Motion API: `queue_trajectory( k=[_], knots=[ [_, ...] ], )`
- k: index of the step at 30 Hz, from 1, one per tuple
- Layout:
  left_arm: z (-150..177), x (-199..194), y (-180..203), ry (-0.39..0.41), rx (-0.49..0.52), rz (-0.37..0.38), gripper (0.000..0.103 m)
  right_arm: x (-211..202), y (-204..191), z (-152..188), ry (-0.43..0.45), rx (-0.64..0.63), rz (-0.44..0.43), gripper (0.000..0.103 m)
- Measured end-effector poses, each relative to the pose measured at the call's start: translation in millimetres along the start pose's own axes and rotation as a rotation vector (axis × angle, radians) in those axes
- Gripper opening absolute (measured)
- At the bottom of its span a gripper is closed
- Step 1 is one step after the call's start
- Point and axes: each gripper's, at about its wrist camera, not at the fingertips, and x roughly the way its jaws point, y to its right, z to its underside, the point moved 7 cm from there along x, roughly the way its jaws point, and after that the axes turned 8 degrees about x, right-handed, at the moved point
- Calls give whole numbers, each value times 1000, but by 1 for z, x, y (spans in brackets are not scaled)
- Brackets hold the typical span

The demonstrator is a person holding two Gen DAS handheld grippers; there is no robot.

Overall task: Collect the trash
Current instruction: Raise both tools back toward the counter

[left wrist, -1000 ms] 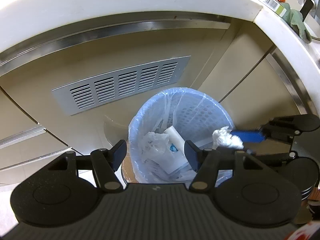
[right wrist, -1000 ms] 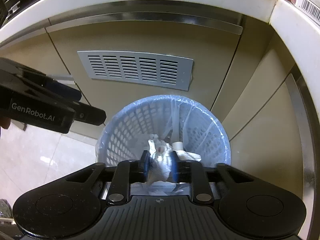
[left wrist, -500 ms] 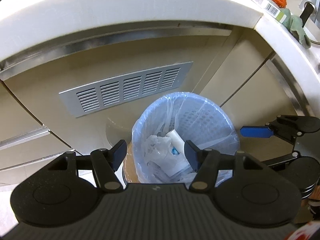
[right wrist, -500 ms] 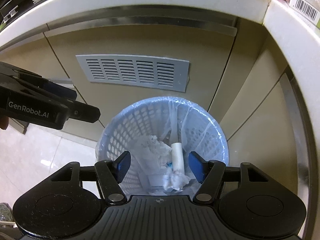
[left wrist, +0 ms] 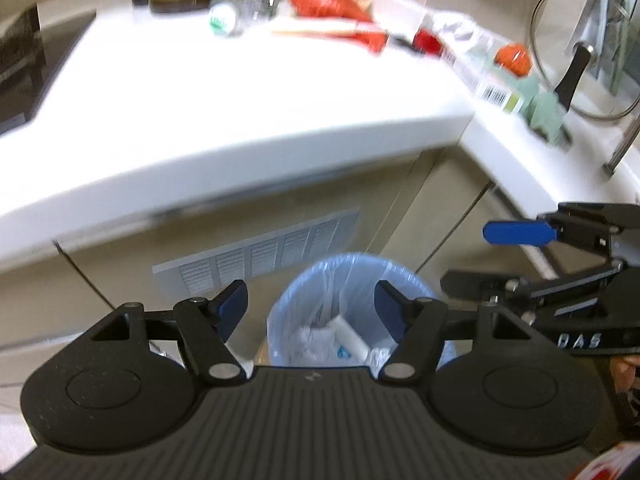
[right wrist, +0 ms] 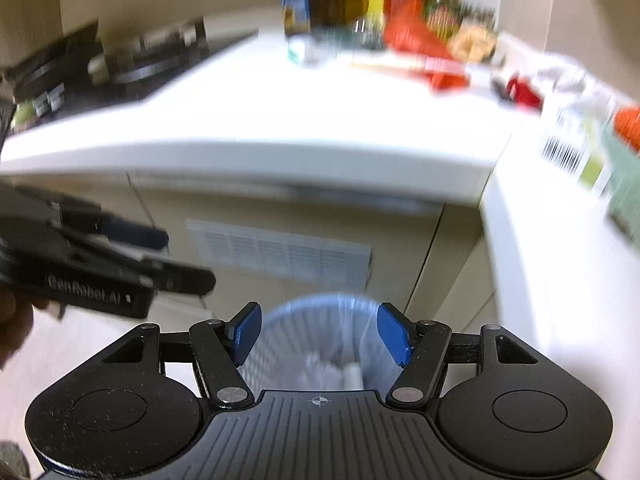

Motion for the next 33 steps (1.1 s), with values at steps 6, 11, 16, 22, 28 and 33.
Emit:
queue_trajectory(
  k=[6, 11, 16, 22, 28, 33],
  knots=[
    [-37, -24, 2, 112, 13, -16, 67, -37, 5, -46, 157, 26, 20, 64],
    [-68, -28, 1, 170, 27, -27, 69, -56, 30, -74, 241, 65, 87, 64],
    [-93, -26, 4, 209, 31, -24, 72, -67, 75, -90, 281, 139, 212, 64],
    [-120, -12, 21, 229, 49, 6, 72, -82, 143, -98, 313, 236, 340, 73],
    [-143, 6, 41, 227, 57, 24, 73, -75, 197, -102, 265, 242, 380, 78],
    [-159, 22, 55, 213, 73, 14, 74, -53, 233, -102, 186, 246, 343, 78]
  ],
)
